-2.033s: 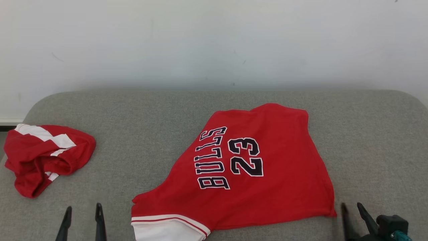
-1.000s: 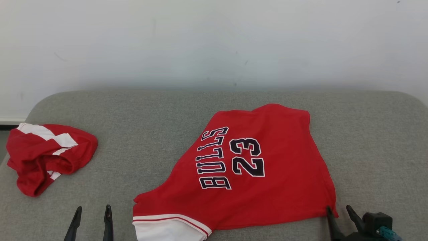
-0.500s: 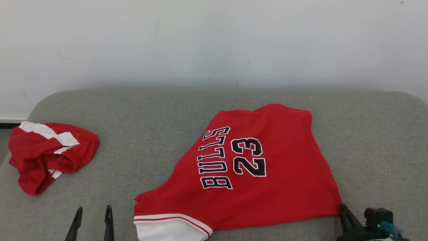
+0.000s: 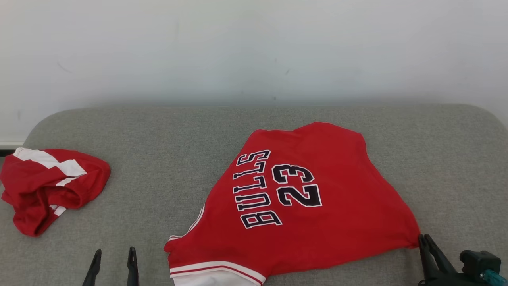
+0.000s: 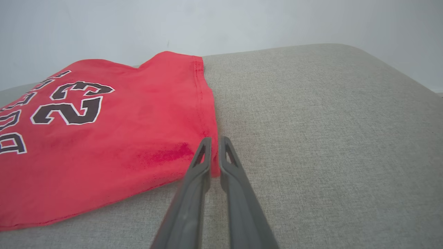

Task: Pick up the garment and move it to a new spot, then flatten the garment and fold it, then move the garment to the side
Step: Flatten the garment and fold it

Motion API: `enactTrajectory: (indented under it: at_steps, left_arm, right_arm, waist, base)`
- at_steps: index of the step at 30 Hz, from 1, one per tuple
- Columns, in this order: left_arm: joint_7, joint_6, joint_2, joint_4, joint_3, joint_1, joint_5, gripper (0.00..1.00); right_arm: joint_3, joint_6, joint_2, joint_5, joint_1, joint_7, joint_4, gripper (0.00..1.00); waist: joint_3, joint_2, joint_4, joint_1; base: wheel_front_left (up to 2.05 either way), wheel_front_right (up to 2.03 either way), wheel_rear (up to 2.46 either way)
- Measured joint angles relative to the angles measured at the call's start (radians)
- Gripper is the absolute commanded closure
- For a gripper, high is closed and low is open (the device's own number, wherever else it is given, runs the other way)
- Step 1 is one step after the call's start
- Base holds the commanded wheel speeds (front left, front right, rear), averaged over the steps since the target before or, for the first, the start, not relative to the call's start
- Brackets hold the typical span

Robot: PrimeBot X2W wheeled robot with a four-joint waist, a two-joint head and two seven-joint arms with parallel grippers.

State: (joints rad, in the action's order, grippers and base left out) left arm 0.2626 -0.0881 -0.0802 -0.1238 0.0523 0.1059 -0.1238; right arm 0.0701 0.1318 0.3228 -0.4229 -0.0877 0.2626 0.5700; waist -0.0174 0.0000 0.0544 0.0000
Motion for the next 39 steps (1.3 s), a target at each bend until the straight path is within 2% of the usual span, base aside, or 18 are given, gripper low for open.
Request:
enactTrajectory:
  at_steps: [1,11,16,31,32,33,34,35,39]
  left_arm:
    - [0.0,0.0,0.001,-0.002,-0.003,0.002,0.0,0.0]
    - [-0.019,-0.026,0.01,-0.086,-0.107,0.059,-0.03,0.0]
    - [-0.024,-0.036,0.011,-0.178,-0.165,0.063,-0.068,0.0]
    - [-0.007,-0.043,-0.007,-0.49,-0.329,-0.079,-0.246,0.0]
    - [-0.007,-0.043,-0.007,-0.509,-0.34,-0.088,-0.258,0.0]
    - [-0.003,-0.043,-0.007,-0.526,-0.355,-0.097,-0.271,0.06]
    - [-0.003,-0.042,-0.008,-0.541,-0.369,-0.107,-0.285,0.84]
    - [-0.002,-0.042,-0.009,-0.549,-0.375,-0.115,-0.303,1.0]
    - [0.0,-0.041,-0.017,-0.575,-0.403,-0.143,-0.345,1.0]
  right_arm:
    - [0.005,0.0,0.005,-0.004,0.003,0.0,-0.003,0.0]
    - [0.026,0.0,0.033,0.002,0.036,-0.017,0.047,0.0]
    - [0.043,0.0,0.032,0.014,0.006,-0.025,0.106,0.0]
    - [0.131,0.0,0.022,0.003,-0.142,-0.01,0.253,0.0]
    - [0.136,0.0,0.022,0.001,-0.144,-0.008,0.262,0.34]
    - [0.142,0.0,0.022,-0.001,-0.149,-0.007,0.269,0.64]
    - [0.147,0.0,0.022,-0.007,-0.153,-0.007,0.276,1.0]
    - [0.151,0.0,0.022,-0.01,-0.158,-0.007,0.28,1.0]
    - [0.166,0.0,0.024,-0.022,-0.162,-0.002,0.283,1.0]
  waist:
    - [0.0,0.0,-0.001,0.0]
    - [-0.003,0.0,0.013,-0.0001]
    - [0.008,0.0,0.016,0.0]
    - [0.058,0.0,0.031,0.0001]
    - [0.059,0.0,0.031,0.0002]
    - [0.06,0.0,0.031,0.0002]
    - [0.06,0.0,0.03,0.0001]
    - [0.06,0.0,0.03,0.0001]
    - [0.057,0.0,0.029,0.0001]
  base:
    - [0.0,0.0,0.0]
    - [0.0,0.0,0.0]
    - [0.0,0.0,0.0]
    - [0.0,0.0,0.0]
    - [0.0,0.0,0.0]
    - [0.0,0.0,0.0]
    - [0.0,0.0,0.0]
    - [0.0,0.0,0.0]
    - [0.0,0.0,0.0]
